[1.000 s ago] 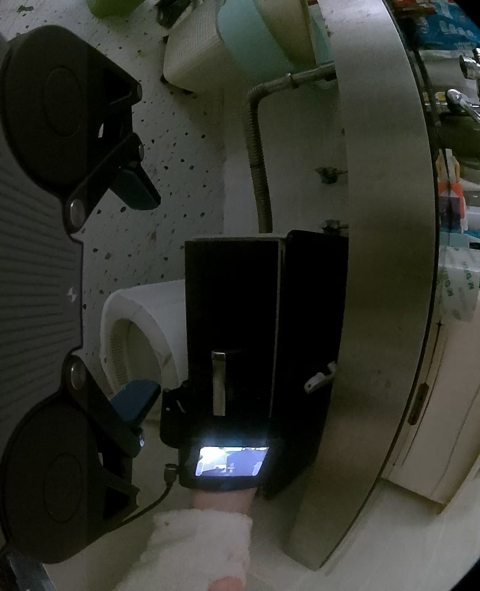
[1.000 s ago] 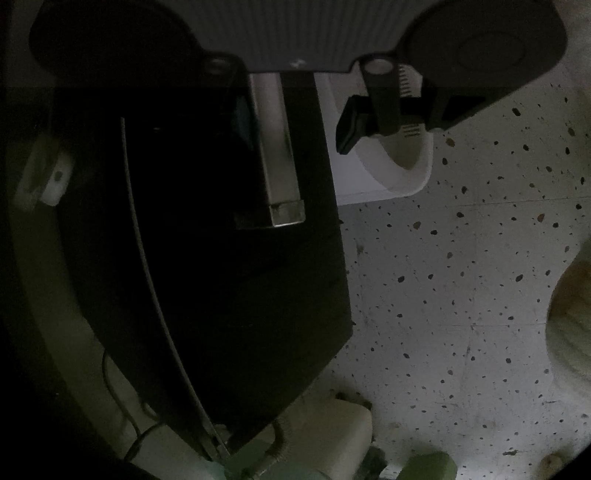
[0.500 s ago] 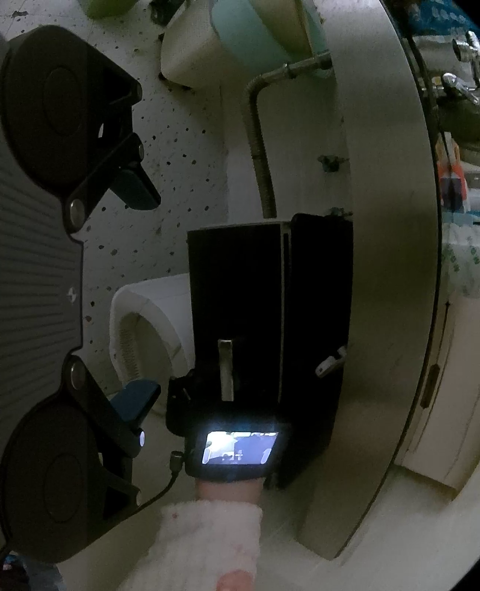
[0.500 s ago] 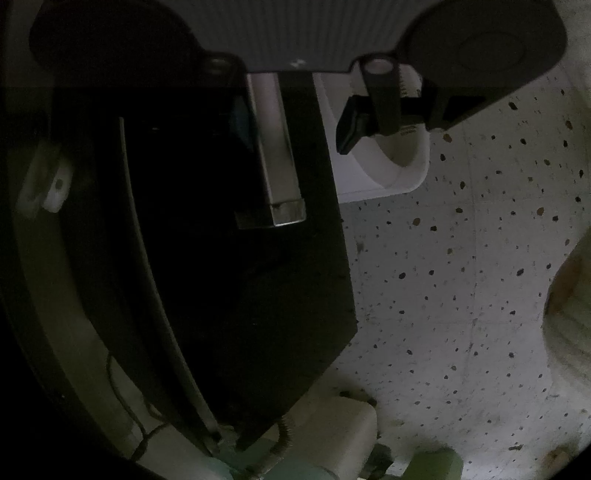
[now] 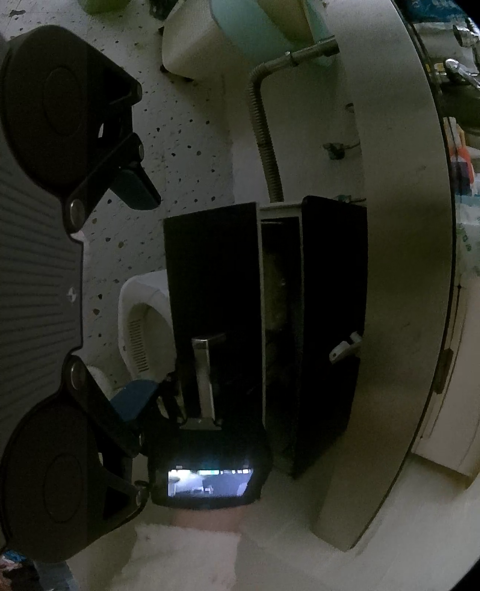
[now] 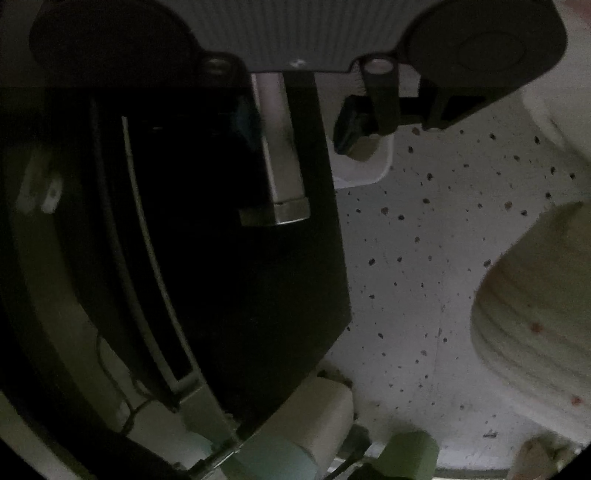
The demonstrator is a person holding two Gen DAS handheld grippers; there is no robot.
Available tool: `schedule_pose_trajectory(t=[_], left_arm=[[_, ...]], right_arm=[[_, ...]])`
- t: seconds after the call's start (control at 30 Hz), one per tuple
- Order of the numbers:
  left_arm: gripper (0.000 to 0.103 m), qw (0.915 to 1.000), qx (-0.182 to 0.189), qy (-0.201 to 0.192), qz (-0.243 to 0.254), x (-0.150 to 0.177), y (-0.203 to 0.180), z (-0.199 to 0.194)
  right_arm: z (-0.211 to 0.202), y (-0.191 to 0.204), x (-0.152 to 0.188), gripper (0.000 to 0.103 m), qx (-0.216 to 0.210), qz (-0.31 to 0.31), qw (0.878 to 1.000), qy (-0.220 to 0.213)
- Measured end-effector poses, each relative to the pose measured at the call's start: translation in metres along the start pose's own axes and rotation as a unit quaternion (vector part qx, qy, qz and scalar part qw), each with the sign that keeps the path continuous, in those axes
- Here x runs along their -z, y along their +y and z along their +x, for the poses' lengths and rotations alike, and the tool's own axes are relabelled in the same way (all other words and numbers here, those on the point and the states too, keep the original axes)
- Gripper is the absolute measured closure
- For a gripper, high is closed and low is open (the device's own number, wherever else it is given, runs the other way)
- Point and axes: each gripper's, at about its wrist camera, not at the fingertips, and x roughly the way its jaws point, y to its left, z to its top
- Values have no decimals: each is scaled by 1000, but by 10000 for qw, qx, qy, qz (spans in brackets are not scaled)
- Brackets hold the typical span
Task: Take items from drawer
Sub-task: 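Pull the black drawer open with the right tool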
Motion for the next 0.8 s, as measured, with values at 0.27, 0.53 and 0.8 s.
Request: schedule_pose_trajectory(t=[0.27, 0.53, 0.8], left_arm=[[3, 10000, 30, -40, 87, -1, -2, -3], [3, 10000, 5, -3, 8, -1, 6, -1], [3, 9999, 54, -9, -90, -5, 12, -1]], right_arm=[[-14, 19, 2, 82, 135, -258, 9996, 12], [-26, 24, 5, 81, 58, -49, 9999, -84], [-27, 20, 4, 82, -46, -268, 9996, -90]])
